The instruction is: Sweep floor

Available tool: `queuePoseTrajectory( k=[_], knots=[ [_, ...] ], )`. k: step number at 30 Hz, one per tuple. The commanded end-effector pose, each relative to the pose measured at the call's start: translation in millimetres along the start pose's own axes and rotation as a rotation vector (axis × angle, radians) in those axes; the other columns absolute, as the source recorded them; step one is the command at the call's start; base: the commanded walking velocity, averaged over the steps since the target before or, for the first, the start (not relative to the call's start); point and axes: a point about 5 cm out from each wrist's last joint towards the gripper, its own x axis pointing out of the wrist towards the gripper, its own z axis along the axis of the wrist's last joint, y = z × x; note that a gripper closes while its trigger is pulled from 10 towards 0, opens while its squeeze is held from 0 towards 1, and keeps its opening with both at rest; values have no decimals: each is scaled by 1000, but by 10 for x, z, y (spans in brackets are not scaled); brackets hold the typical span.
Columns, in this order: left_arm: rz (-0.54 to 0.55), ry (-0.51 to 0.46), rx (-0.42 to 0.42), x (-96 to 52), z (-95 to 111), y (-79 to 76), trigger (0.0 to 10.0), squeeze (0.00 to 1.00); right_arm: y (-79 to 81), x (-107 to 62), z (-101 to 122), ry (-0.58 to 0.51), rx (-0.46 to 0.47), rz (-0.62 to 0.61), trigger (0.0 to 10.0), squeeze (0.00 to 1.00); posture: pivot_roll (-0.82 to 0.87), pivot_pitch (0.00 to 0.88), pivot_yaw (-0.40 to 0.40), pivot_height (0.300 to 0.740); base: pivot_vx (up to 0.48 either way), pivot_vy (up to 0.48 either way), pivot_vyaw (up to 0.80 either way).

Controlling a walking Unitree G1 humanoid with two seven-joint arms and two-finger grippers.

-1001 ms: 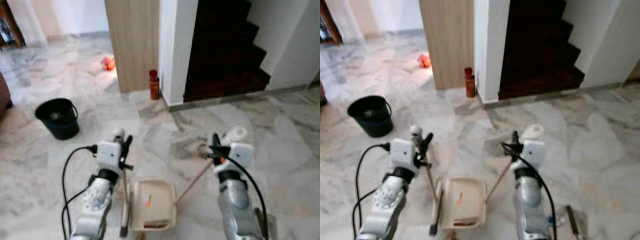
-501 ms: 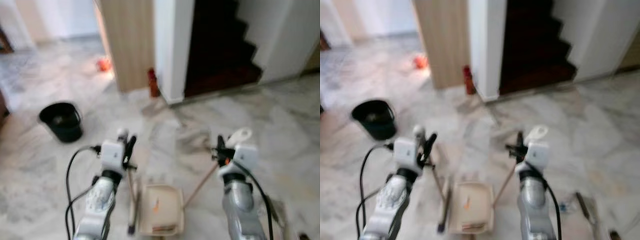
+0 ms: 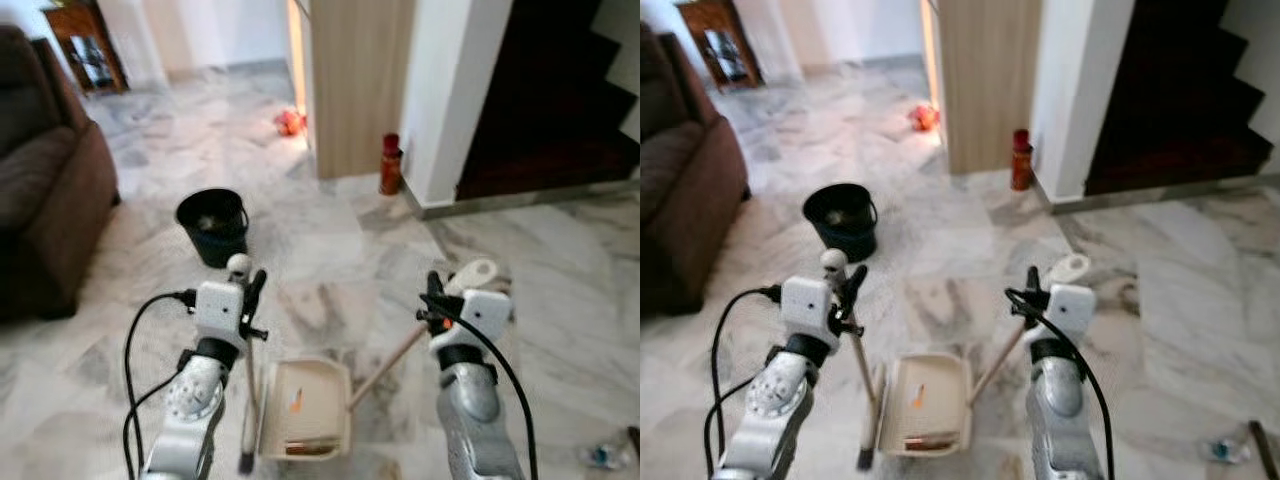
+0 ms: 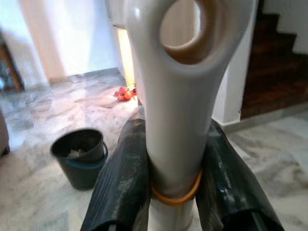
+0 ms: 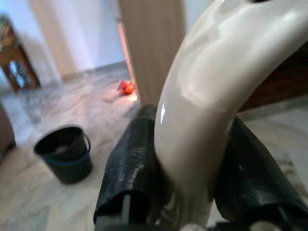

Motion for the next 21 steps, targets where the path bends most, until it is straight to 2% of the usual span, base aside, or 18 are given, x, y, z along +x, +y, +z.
queuePoseTrajectory(
  k=[1,21],
  knots=[
    [13,-36,29,20,81,70,10000,0,98,53,123,-55,26,24,10000,0,80,1,-4,740,0,0,0],
    [11,-31,35,34,85,57,10000,0,128,65,110,-43,38,47,10000,0,78,0,0,740,0,0,0]
  ],
)
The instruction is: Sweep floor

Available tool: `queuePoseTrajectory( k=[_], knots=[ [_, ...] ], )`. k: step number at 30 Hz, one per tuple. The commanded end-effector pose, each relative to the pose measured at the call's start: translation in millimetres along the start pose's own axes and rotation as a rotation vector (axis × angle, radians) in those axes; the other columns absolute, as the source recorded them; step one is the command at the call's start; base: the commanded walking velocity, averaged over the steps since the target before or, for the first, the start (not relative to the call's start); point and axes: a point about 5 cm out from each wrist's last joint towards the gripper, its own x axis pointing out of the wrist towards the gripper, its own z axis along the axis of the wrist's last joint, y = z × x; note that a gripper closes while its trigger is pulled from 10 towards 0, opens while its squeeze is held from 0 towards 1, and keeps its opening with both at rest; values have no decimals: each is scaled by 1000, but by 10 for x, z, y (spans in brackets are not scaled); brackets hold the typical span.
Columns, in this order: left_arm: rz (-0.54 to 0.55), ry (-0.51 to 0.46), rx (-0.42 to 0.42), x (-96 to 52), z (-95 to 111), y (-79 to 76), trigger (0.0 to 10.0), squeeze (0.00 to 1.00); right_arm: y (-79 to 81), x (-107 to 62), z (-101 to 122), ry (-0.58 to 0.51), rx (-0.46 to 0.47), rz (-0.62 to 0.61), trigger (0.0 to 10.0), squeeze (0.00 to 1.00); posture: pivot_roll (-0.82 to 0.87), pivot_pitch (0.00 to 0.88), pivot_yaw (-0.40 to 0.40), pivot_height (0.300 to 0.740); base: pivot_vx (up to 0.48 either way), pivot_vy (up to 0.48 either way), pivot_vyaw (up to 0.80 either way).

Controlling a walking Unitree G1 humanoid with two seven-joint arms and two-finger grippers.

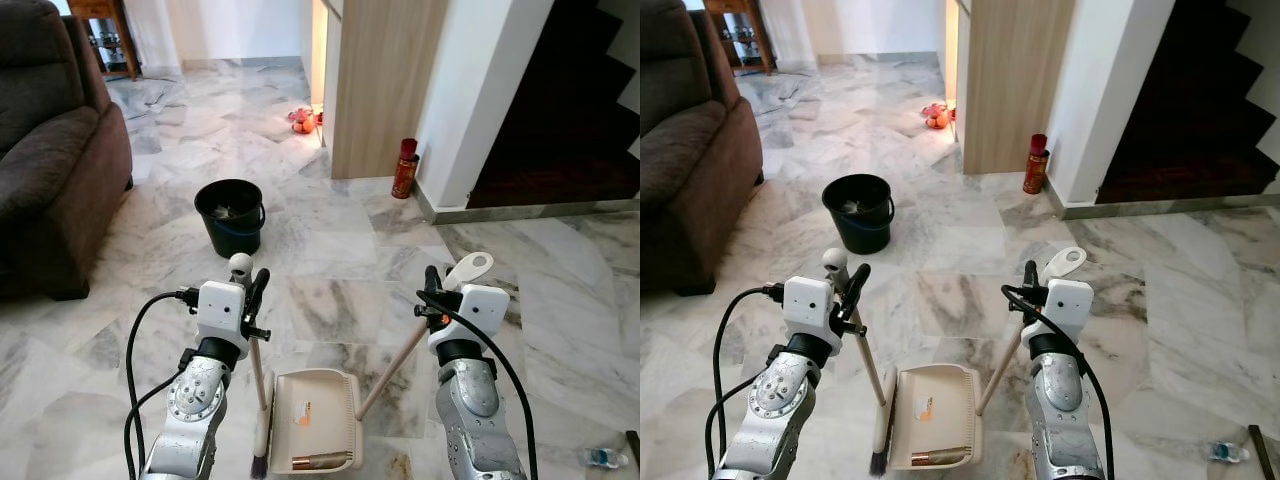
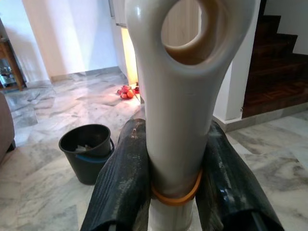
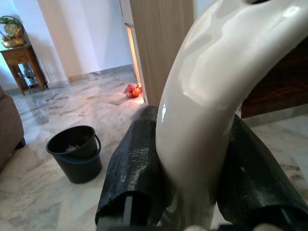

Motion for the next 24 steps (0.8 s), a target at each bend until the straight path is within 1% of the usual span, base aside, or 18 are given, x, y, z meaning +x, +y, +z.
queuePoseTrajectory(
  k=[1,3,7,12,15,19,24],
  knots=[
    [-5,-40,16,52,100,-2,10000,0,49,36,73,-30,15,20,10000,0,78,0,0,740,0,0,0],
    [-5,-41,16,55,101,-3,10000,0,58,39,76,-31,5,30,10000,0,78,0,0,740,0,0,0],
    [-3,-43,16,59,106,-4,10000,0,79,43,82,-34,-14,45,10000,0,77,0,0,740,0,0,703],
    [-3,-44,18,62,110,-6,10000,0,91,41,82,-33,-1,52,10000,0,77,0,0,740,0,0,702],
    [-2,-43,18,61,111,-6,10000,0,93,37,73,-26,25,46,10000,0,78,0,-1,740,0,0,0],
    [0,-42,17,56,109,-9,10000,0,87,31,63,-21,17,51,10000,0,80,0,-2,740,0,0,0],
    [6,-40,18,52,104,-1,10000,0,99,29,56,-15,17,59,10000,0,82,0,-4,740,248,0,0]
  ],
)
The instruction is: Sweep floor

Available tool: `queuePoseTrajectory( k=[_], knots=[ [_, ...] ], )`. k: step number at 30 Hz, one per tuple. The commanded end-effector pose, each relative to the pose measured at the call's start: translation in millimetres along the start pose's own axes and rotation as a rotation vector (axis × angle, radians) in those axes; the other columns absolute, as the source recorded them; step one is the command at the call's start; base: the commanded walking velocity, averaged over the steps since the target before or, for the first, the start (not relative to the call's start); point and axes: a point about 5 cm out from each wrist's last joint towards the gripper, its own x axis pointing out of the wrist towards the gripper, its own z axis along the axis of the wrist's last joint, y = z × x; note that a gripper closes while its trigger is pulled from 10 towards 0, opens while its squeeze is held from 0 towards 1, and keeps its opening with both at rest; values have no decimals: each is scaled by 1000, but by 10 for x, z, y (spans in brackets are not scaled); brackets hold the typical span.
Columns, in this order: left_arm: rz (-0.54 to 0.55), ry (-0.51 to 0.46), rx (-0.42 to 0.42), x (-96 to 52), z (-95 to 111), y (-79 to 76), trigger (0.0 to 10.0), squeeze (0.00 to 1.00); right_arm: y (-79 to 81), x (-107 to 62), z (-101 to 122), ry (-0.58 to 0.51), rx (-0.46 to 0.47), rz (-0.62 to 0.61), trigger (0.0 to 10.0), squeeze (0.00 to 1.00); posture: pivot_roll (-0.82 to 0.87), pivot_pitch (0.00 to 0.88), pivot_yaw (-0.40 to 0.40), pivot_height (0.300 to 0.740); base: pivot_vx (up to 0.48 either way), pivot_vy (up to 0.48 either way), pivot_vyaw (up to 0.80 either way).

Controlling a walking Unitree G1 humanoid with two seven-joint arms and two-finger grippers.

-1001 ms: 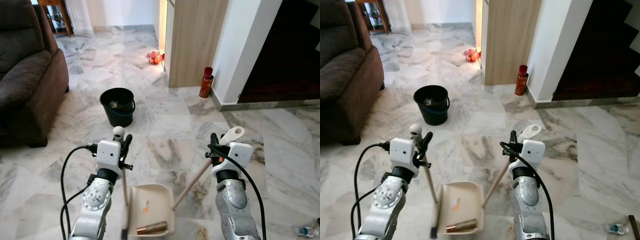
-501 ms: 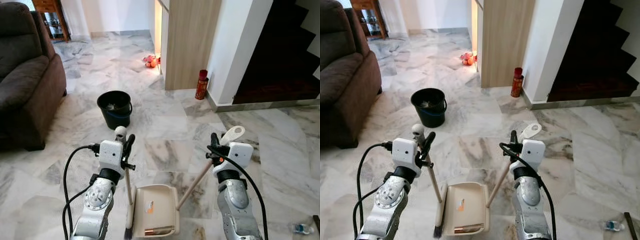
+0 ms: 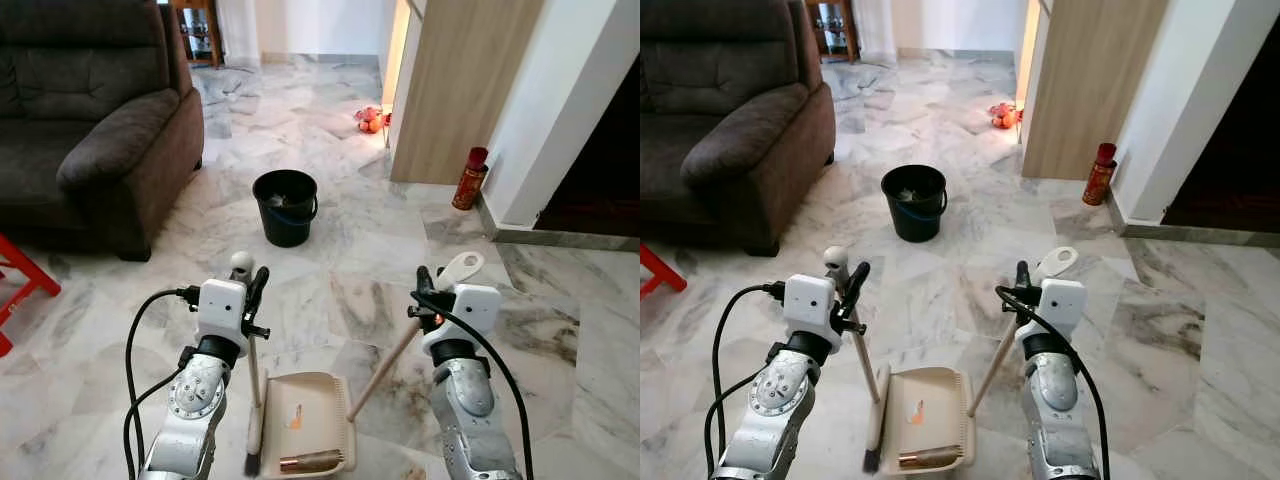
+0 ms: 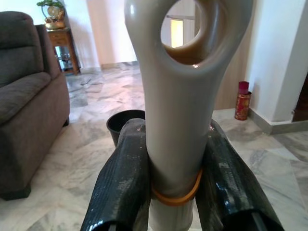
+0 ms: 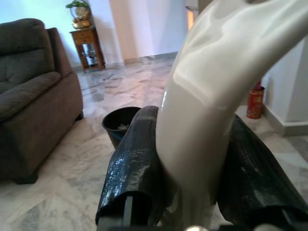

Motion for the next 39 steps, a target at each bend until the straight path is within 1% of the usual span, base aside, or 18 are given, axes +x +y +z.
queuePoseTrajectory(
  k=[1,13,22,39],
  knots=[
    [0,-46,14,38,101,0,10000,0,21,29,79,-35,15,6,10000,0,82,0,-4,740,251,0,0],
    [5,-45,19,38,99,10,10000,0,53,26,70,-28,8,28,10000,0,82,1,-2,740,284,0,0],
    [3,-42,20,35,97,10,10000,0,63,24,73,-29,9,34,10000,0,84,2,-2,740,301,0,424],
    [-1,-39,22,36,93,3,10000,0,87,16,61,-21,16,50,10000,0,85,5,1,740,302,0,25]
  ],
)
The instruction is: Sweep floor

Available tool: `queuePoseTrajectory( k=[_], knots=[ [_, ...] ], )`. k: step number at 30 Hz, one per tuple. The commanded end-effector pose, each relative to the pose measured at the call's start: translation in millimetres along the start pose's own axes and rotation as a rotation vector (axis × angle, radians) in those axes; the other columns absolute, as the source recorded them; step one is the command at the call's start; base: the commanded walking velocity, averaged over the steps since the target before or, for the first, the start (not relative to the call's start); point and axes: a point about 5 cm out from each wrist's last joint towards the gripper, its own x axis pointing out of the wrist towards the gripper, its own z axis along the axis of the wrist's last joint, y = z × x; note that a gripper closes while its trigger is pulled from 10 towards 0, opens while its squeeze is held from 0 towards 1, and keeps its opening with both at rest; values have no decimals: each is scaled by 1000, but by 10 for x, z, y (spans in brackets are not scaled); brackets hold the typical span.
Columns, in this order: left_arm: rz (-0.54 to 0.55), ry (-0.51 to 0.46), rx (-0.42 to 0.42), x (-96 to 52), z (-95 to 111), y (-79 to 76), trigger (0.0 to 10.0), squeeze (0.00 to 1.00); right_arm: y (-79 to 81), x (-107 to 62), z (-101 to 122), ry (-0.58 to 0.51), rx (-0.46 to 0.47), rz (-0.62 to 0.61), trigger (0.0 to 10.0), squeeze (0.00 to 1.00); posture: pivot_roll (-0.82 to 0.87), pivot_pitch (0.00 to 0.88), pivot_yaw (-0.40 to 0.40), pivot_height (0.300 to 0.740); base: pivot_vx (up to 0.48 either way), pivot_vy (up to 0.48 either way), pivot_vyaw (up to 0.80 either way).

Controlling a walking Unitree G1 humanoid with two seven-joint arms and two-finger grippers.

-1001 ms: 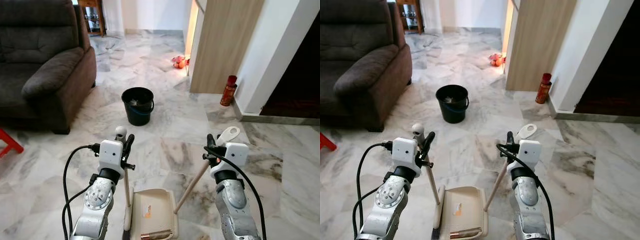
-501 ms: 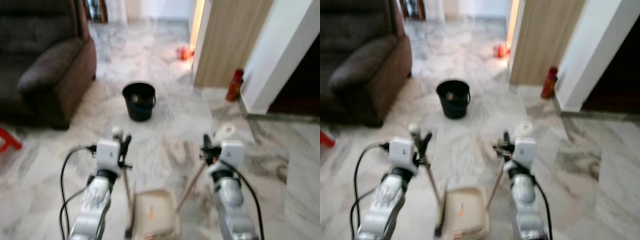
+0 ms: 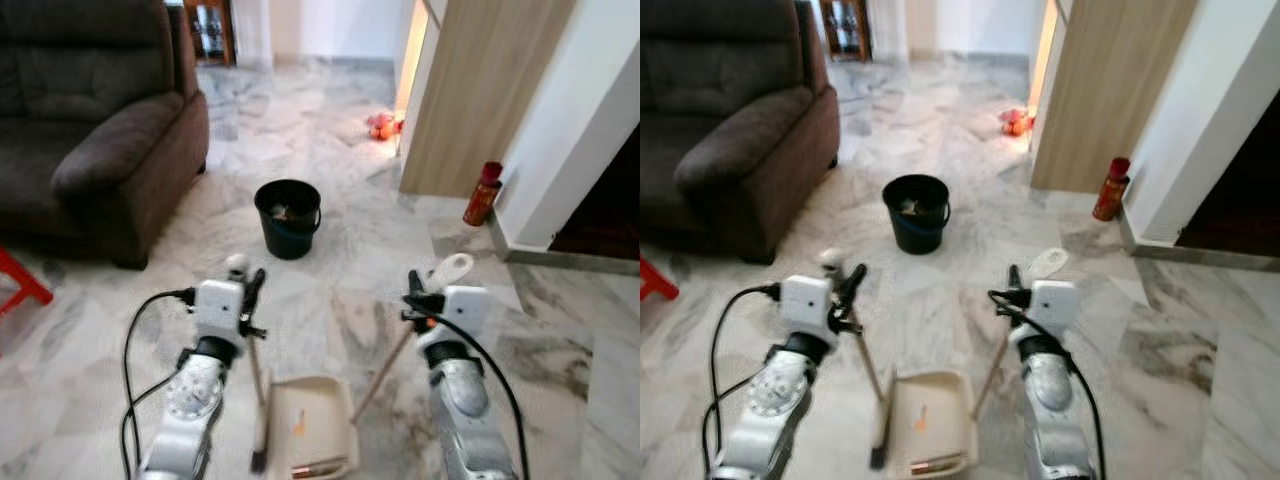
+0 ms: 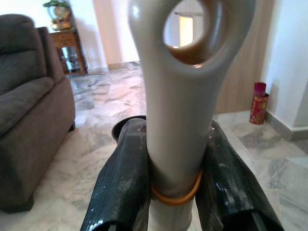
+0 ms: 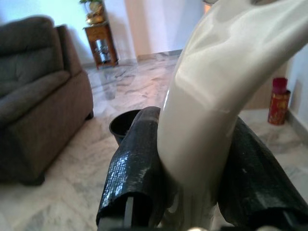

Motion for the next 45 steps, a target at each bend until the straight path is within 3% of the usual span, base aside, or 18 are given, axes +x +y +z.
queuePoseTrajectory(
  k=[1,45],
  knots=[
    [-24,-47,-10,42,100,-75,10000,0,-40,20,93,-41,-8,-7,10000,0,85,5,1,740,300,0,425],
    [-23,-44,-9,34,100,-88,10000,0,-2,26,98,-37,-3,17,10000,0,96,8,-2,740,295,0,22]
  ],
)
